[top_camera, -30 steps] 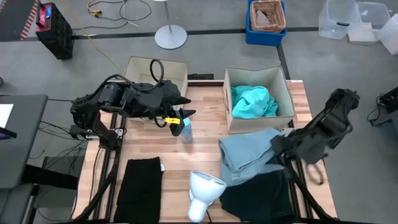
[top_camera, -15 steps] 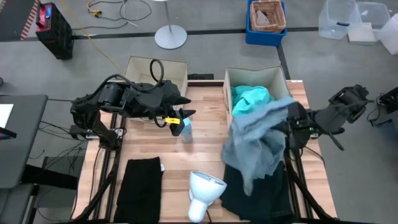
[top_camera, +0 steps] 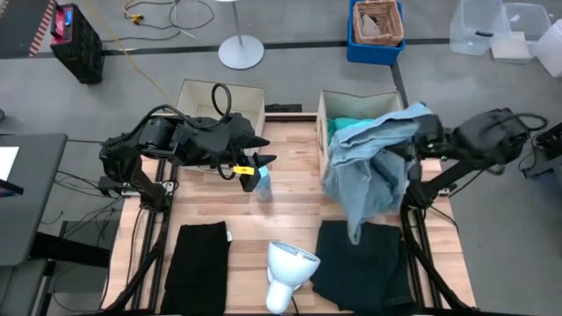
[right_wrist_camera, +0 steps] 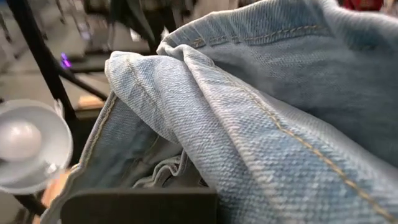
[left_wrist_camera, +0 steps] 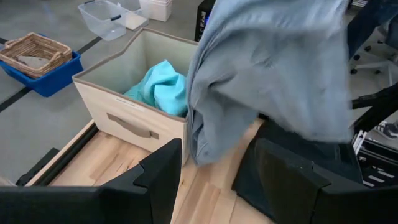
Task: Sort clothes
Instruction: Put the blue pants into the right laundry organizer
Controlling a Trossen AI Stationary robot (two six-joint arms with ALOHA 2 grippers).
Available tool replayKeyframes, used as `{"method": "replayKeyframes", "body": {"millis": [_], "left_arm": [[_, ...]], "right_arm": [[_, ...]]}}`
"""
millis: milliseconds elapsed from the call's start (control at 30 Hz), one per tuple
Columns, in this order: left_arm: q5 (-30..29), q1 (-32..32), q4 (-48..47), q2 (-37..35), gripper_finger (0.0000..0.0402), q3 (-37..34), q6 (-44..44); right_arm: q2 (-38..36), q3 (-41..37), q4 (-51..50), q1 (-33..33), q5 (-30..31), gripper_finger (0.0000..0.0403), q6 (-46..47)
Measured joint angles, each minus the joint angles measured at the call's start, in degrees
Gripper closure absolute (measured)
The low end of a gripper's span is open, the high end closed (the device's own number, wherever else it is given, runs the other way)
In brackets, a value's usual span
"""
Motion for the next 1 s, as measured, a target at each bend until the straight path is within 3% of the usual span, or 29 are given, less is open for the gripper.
{"method": "replayKeyframes", "body": {"millis": [600, 1000], "left_arm": [[0.0, 0.0, 0.0, 0.0, 0.0203, 0.0, -0.6], [0.0, 0.0, 0.0, 0.0, 0.0203, 0.0, -1.4]], "right_arm": [[0.0, 7.5, 16.2, 0.2, -0.2, 0.0376, -10.3], [0.0, 8.0, 24.8, 0.1, -0.2, 0.0376, -14.7]]}}
